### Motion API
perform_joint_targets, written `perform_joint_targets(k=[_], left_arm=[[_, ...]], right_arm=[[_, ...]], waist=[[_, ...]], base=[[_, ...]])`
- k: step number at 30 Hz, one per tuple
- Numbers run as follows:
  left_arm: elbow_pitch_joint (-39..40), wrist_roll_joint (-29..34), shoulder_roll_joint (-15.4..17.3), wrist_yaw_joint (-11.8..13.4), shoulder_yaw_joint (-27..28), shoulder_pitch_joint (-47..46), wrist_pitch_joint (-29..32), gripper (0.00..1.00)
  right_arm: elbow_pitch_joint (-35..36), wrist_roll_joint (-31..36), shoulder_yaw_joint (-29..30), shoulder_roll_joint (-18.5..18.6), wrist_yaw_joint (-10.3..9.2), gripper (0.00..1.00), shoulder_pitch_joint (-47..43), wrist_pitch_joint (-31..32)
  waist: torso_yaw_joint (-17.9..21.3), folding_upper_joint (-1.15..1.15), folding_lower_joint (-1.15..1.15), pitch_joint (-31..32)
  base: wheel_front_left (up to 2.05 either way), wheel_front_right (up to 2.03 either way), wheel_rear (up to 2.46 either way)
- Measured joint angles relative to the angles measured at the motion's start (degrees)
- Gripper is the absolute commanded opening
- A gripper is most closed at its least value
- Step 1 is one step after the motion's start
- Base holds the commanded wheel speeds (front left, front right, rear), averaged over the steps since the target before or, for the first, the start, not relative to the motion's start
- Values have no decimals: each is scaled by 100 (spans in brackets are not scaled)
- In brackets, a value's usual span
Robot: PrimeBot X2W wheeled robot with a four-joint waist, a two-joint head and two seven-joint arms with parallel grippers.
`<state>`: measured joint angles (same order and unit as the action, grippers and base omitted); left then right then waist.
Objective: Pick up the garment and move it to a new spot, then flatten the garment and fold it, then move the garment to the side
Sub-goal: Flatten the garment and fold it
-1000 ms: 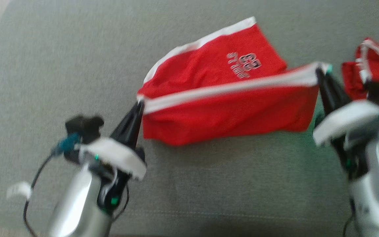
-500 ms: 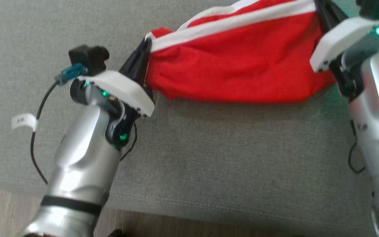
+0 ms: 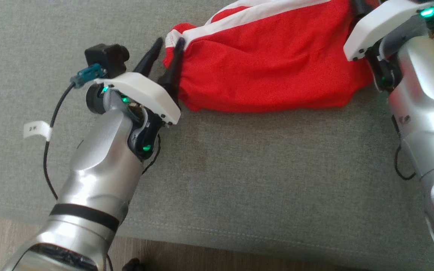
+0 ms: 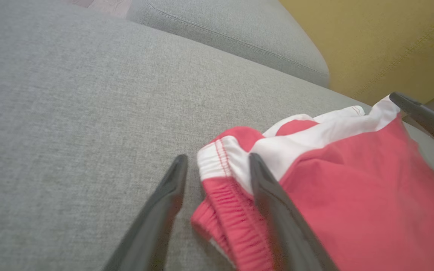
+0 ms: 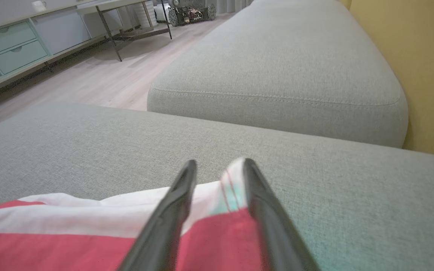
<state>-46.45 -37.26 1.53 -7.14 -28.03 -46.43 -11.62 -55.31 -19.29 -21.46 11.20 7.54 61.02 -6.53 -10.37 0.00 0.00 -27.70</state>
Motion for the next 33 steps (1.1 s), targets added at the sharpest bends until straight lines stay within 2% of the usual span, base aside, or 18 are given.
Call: perform_joint_targets(k=[7,12,16,19,27,33], left_arm=[[27,130,57,45,20,82,-264,100],[1157,744,357,441,541,606,-268,100],[2143,1292,503,686,904,1260,-296,100],[2610,1603,599,771,1048,1759,-304,100],[3159,1897,783,867,1226,2591,-304,100],[3305,1904,794,917,1276,3005,-304,100]], right_arm=[[-35,-250,-455,-14,0,100,-28,-583],[391,-246,-444,43,0,100,-334,-765],[950,-142,-227,87,0,100,-858,-769],[1435,-24,47,97,0,100,-1384,-786],[2341,298,723,24,0,100,-2697,-727],[3198,598,1193,-200,0,100,-3567,-330]], waist=[[117,0,0,211],[268,0,0,413],[389,0,0,597],[472,0,0,744],[631,0,0,1087],[722,0,0,1287]], base=[[0,0,0],[0,0,0],[0,0,0],[0,0,0],[0,0,0],[0,0,0]])
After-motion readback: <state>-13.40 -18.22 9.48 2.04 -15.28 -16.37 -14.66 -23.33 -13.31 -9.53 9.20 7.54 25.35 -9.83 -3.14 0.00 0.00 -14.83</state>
